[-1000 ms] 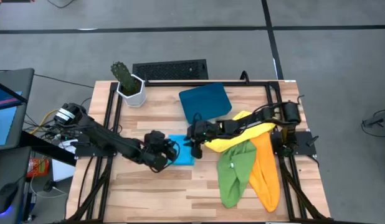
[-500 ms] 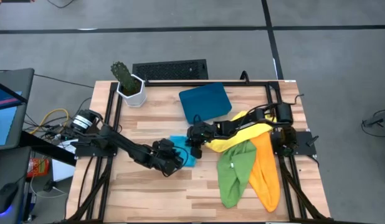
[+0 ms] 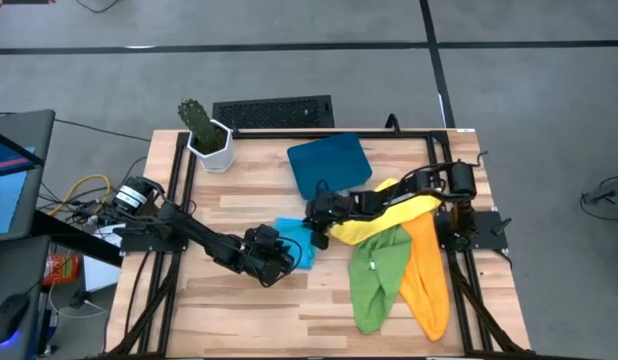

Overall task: Fold microfiber towels
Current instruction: Fold the blue microfiber cloth

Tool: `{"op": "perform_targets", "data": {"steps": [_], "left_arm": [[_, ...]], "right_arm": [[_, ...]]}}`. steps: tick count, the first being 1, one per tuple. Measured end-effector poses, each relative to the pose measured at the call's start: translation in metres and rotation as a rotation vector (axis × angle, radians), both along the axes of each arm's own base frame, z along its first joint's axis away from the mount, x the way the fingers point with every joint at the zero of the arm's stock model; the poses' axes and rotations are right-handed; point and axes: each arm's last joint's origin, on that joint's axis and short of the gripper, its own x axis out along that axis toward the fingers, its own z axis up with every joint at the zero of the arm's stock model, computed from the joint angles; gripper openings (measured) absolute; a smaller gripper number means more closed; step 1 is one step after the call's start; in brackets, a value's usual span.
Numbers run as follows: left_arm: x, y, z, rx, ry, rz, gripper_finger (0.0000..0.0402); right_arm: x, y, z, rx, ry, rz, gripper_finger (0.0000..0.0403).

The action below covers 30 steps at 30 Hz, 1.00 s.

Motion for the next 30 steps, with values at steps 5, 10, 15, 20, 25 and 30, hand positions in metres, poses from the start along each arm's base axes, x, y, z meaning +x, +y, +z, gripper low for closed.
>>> {"op": "perform_targets", "data": {"steps": [5, 10, 15, 20, 25, 30], "left_arm": [[-0.001, 0.0, -0.001, 0.001, 0.01, -0.003, 0.0132], [-0.001, -0.001, -0.001, -0.018, 0.039, -0.057, 0.0132], [-0.001, -0.012, 0.0, -0.029, 0.042, -0.159, 0.0132], [-0.002, -0.016, -0.001, 0.013, 0.036, -0.163, 0.0132], [-0.01, -0.017, -0.008, -0.028, 0.156, -0.221, 0.0132], [-0.018, -0.027, -0.009, -0.026, 0.201, -0.277, 0.0132]], "right_arm": [[-0.021, -0.009, -0.015, 0.037, -0.004, -0.066, 0.009], [-0.027, -0.012, 0.003, 0.147, -0.031, -0.035, 0.0087], [-0.031, 0.0, 0.035, 0.13, -0.101, 0.01, 0.0091], [-0.033, 0.012, 0.036, -0.032, -0.075, -0.008, 0.0113], [-0.033, 0.02, 0.015, -0.038, 0.005, 0.002, 0.0122], [-0.033, 0.025, 0.021, 0.013, -0.012, -0.023, 0.0123]]}}
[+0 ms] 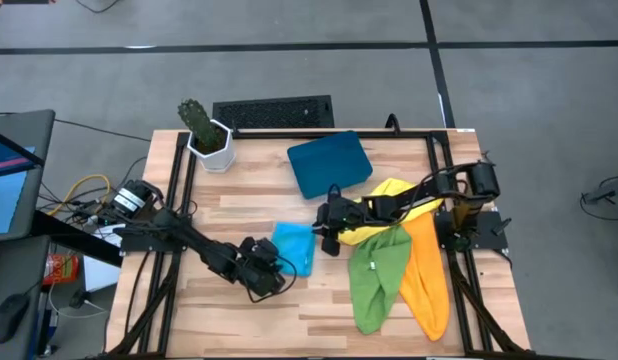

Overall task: Fold microfiber towels
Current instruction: Fold the blue microfiber cloth, then put the folded blue microfiber cloth into the blue bin

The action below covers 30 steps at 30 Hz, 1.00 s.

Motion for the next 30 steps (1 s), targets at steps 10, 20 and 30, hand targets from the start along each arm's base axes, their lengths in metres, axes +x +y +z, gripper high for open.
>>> {"op": "perform_targets", "data": {"steps": [10, 20, 30], "left_arm": [[0.004, -0.004, 0.002, -0.035, -0.048, -0.008, 0.0132], [0.005, 0.0, 0.001, -0.03, -0.027, -0.034, 0.0132], [0.005, 0.0, 0.001, -0.034, -0.028, -0.029, 0.0132]], "right_arm": [[0.0, -0.002, 0.038, -0.048, -0.123, 0.062, 0.0179], [0.044, -0.008, 0.009, -0.059, -0.079, 0.141, 0.0289], [0.058, -0.011, -0.043, -0.06, 0.062, 0.113, 0.0278]]}}
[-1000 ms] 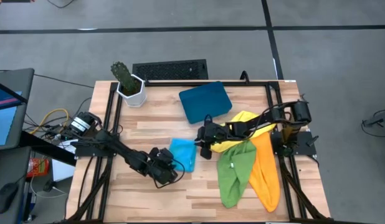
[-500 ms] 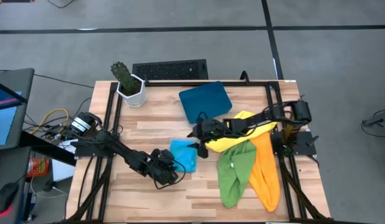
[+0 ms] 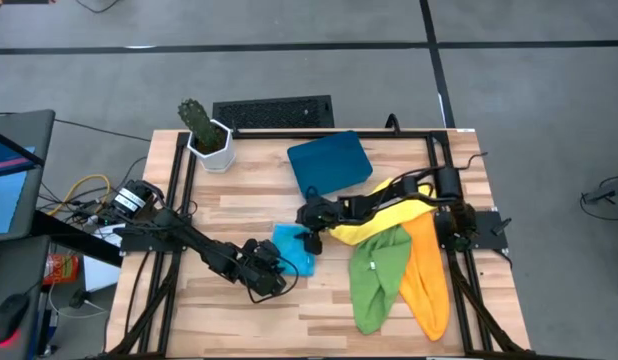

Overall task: Fold microfiber towels
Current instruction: Put the folded blue microfiber cloth into the blue bin

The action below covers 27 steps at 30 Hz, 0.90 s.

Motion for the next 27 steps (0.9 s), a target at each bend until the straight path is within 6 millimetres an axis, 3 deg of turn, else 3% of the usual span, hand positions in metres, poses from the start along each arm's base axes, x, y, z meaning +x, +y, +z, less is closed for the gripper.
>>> {"op": "perform_targets", "data": {"steps": [3, 7, 15, 22, 27], "left_arm": [[0.001, 0.0, 0.0, -0.008, -0.007, 0.003, 0.0132], [0.003, -0.001, 0.01, -0.044, -0.01, -0.024, 0.0132], [-0.013, 0.011, 0.081, 0.005, -0.059, 0.0, 0.0132], [-0.047, 0.026, 0.128, 0.064, -0.165, 0.097, 0.0132], [-0.06, 0.028, 0.141, 0.105, -0.236, 0.147, 0.0132]], "right_arm": [[-0.001, 0.005, -0.006, -0.014, 0.038, 0.002, 0.0257], [-0.001, 0.01, -0.007, -0.006, 0.047, 0.002, 0.019], [-0.005, 0.011, -0.003, 0.042, 0.069, 0.007, 0.0026], [-0.014, 0.003, 0.021, 0.117, 0.089, -0.05, 0.0022], [-0.018, -0.026, 0.074, 0.13, -0.061, -0.133, 0.0022]]}}
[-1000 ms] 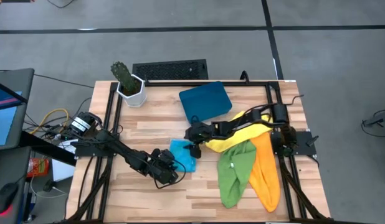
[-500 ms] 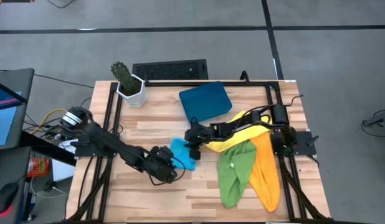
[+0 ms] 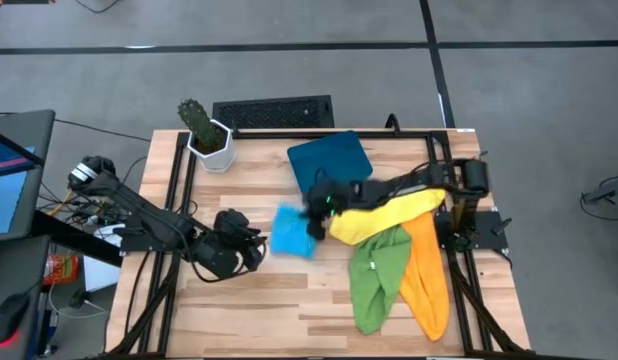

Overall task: Fold microfiber towels
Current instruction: Put the folded blue microfiber cloth into the blue bin

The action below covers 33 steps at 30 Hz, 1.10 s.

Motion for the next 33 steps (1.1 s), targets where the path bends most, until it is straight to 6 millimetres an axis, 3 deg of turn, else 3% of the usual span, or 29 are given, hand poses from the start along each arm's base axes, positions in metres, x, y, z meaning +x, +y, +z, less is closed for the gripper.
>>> {"op": "perform_targets", "data": {"steps": [8, 14, 21, 33], "left_arm": [[-0.004, -0.001, -0.003, 0.01, 0.038, -0.01, 0.0132], [-0.005, -0.002, -0.003, 0.015, 0.045, -0.015, 0.0132], [-0.005, -0.002, -0.003, 0.018, 0.045, -0.015, 0.0132], [-0.006, -0.001, -0.003, 0.049, 0.038, 0.004, 0.0132]], "right_arm": [[-0.022, -0.07, 0.049, 0.044, -0.15, -0.254, 0.0022], [-0.039, -0.114, 0.066, 0.054, -0.236, -0.407, 0.0022], [-0.053, -0.141, 0.053, 0.033, -0.134, -0.539, 0.0022], [-0.077, -0.142, 0.016, -0.015, 0.06, -0.654, 0.0037]]}}
